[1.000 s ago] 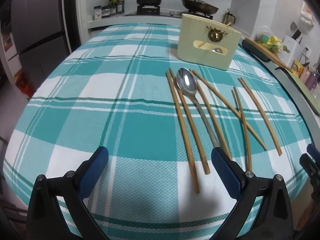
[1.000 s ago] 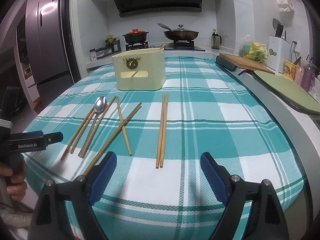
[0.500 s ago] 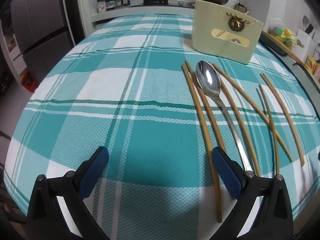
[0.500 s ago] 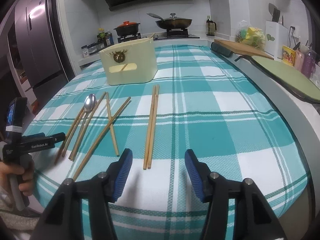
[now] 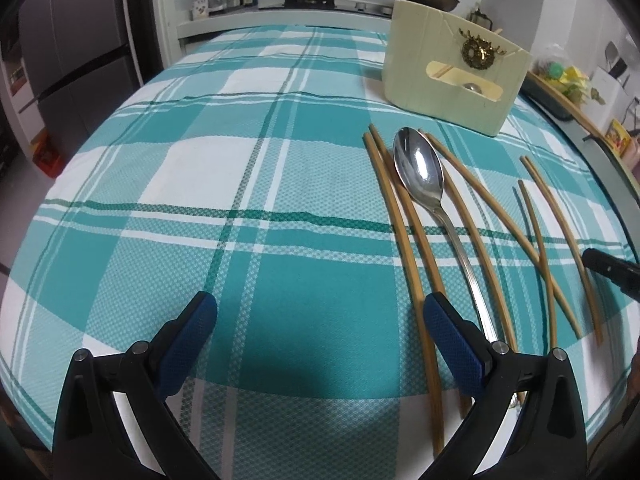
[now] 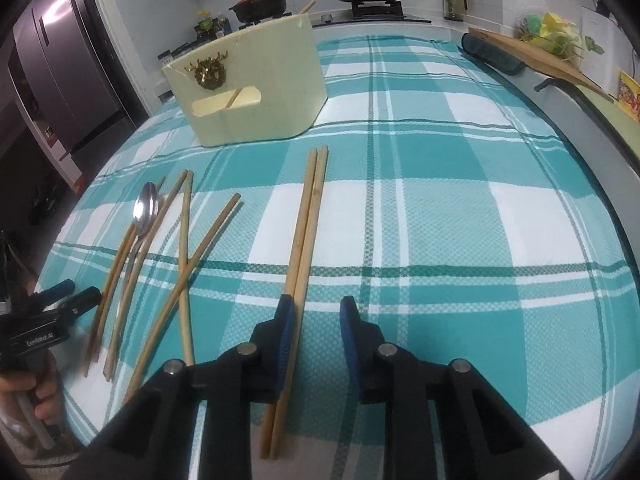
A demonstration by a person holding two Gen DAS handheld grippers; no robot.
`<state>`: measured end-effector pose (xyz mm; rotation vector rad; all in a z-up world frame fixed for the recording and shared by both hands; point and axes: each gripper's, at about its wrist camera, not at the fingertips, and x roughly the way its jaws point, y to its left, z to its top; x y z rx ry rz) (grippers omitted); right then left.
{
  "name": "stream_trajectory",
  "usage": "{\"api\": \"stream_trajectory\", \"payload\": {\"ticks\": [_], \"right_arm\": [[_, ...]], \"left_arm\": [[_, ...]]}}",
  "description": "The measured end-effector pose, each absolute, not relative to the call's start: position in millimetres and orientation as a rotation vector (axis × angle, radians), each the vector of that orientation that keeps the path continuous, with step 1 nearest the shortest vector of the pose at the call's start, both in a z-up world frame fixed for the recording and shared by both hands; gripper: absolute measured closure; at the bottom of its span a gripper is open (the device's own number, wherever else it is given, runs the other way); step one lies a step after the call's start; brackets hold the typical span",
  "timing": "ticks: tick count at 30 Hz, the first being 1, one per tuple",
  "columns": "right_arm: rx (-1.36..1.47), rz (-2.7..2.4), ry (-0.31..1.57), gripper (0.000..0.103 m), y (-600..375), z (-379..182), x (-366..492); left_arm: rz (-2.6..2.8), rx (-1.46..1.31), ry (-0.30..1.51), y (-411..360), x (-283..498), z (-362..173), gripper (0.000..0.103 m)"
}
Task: Organize utensils
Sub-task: 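Move both tools back down toward the remaining chopsticks on the cloth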
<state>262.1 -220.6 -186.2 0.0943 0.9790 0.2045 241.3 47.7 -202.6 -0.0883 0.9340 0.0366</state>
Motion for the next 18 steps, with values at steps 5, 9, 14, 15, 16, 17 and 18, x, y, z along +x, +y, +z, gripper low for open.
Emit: {"api": "stream_trajectory", "payload": {"ticks": [5, 9, 14, 15, 16, 17, 18], "right_arm": [[-0.002, 0.194, 0.998, 0.081, -208, -184, 274], [-0.051, 0.193, 1.014, 0.081, -203, -182, 290], [-0.123, 0.255, 1.082, 0.081, -189, -184, 303], [-0.154, 0.250, 1.048, 0.083, -186, -182, 301], [-0.168, 0.239, 1.046, 0.084, -186, -183, 300], [-0.153, 0.224, 1.050, 0.085, -188, -184, 299], [-0.126, 0.215, 1.047, 0.087, -192, -184, 298]], "left_arm": [[0.034, -0.088, 0.932, 45, 242, -203, 0.000], [0.032, -0.082, 0.948, 43, 247, -202, 0.000], [0.040, 0.011, 0.980, 33, 263, -205, 0.000], [0.040, 0.008, 0.981, 32, 264, -205, 0.001], [0.040, 0.004, 0.981, 33, 264, -205, 0.001], [0.038, 0.001, 0.979, 32, 264, -205, 0.004], [0.035, -0.001, 0.972, 33, 263, -204, 0.006]]}}
